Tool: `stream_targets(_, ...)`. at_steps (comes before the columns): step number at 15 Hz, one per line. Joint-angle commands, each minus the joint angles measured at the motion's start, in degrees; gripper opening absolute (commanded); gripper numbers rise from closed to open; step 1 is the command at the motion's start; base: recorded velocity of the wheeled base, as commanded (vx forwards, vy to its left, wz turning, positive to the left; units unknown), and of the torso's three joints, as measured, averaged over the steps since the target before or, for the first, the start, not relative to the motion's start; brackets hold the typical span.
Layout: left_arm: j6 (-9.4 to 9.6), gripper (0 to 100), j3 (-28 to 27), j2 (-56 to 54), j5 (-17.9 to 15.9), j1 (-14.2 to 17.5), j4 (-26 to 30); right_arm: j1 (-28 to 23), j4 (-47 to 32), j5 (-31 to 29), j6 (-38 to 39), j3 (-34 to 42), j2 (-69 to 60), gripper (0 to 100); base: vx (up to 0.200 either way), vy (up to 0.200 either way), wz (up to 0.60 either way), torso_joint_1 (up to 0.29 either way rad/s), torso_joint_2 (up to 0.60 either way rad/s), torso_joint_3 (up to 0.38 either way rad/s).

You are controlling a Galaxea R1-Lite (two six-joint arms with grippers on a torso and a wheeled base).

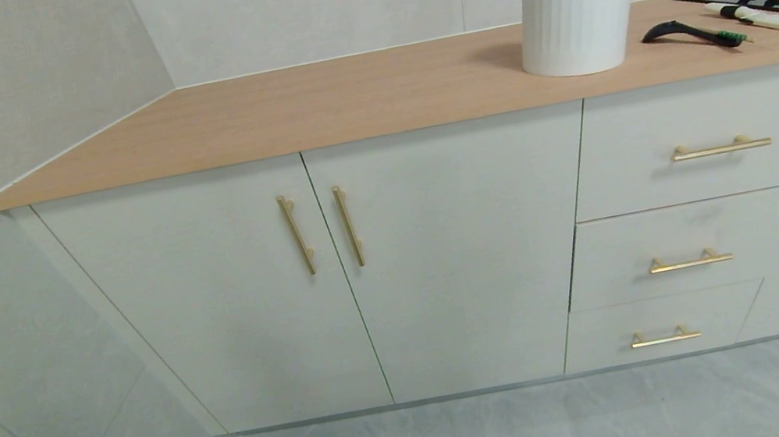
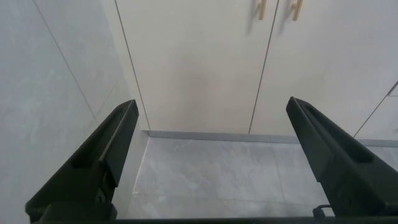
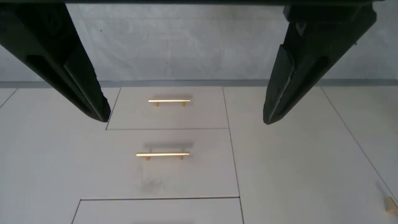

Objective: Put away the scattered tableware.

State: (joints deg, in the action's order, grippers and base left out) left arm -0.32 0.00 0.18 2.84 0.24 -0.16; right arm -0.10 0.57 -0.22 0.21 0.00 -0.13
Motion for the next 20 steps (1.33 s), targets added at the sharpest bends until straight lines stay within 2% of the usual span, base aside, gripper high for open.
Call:
stream_targets(1,-0.12,100,0.0,0.0,0.1,0.0,0.0,0.0,0.0,-0.2,0.1,0.0,0.1,100,0.0,0.0,0.0,0.0,0.0,0.0)
stream_targets(5,-0.03,100,0.0,0.0,0.1,0.0,0.0,0.0,0.0,-0.1,-0.1,0.0,0.2,100,0.0,0.0,0.0,0.0,0.0,0.0)
stream_targets(16,-0.12,100,0.0,0.0,0.1,0.0,0.0,0.0,0.0,-0.1,0.1,0.0,0.1,100,0.0,-0.2,0.0,0.001,0.0,0.004)
stream_targets(20,-0.12,100,0.0,0.0,0.1,0.0,0.0,0.0,0.0,0.0,0.0,0.0,0.1,100,0.0,0.0,0.0,0.0,0.0,0.0)
